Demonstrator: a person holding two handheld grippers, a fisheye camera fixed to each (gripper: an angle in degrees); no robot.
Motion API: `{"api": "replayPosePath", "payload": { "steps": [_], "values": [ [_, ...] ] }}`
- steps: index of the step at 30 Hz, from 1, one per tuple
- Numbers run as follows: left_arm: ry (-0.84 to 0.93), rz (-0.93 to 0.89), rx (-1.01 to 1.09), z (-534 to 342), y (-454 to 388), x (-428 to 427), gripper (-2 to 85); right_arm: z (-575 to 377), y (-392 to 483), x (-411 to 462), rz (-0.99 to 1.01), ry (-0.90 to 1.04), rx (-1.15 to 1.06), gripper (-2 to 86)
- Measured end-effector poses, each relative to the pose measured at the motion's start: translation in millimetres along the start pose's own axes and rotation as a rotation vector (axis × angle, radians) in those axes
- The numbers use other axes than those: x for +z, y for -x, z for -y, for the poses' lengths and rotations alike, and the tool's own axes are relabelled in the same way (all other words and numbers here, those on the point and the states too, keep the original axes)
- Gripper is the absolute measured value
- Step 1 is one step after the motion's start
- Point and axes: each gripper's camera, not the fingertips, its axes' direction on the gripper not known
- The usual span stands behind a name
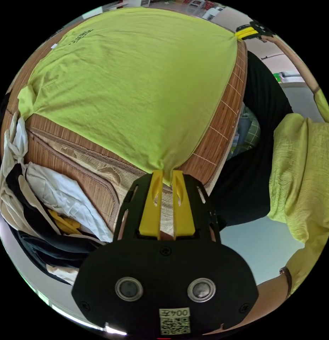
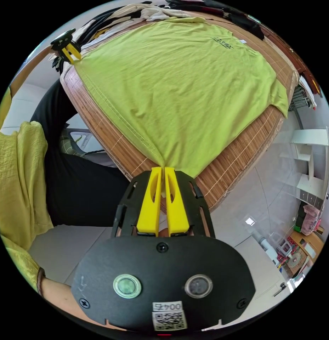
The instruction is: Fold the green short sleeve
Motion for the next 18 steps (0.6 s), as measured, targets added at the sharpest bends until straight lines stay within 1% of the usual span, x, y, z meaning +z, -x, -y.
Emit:
{"api": "replayPosePath", "payload": {
  "steps": [3, 6, 10, 14, 18],
  "values": [
    [-0.009, 0.083, -0.001, -2.9, -12.1, 0.7, 2.9, -3.7, 4.6, 0.9, -0.031, -0.003, -0.018, 0.3],
    [-0.044, 0.213, 0.014, -18.4, -40.8, 0.4, 2.1, -15.6, 6.1, -2.0, -0.052, -0.037, -0.011, 0.3],
    [-0.111, 0.278, -0.017, -44.6, -61.9, -6.8, 1.7, -35.5, 9.2, -3.8, -0.062, -0.088, -0.007, 0.3],
    [-0.189, 0.271, -0.056, -76.1, -76.3, -19.4, 1.5, -47.1, 17.1, 0.8, -0.070, -0.084, -0.029, 0.5],
    [-0.200, 0.271, -0.057, -96.9, -94.0, -14.4, 1.4, -63.7, 31.4, 8.9, -0.087, -0.066, -0.057, 0.4]
  ]
}}
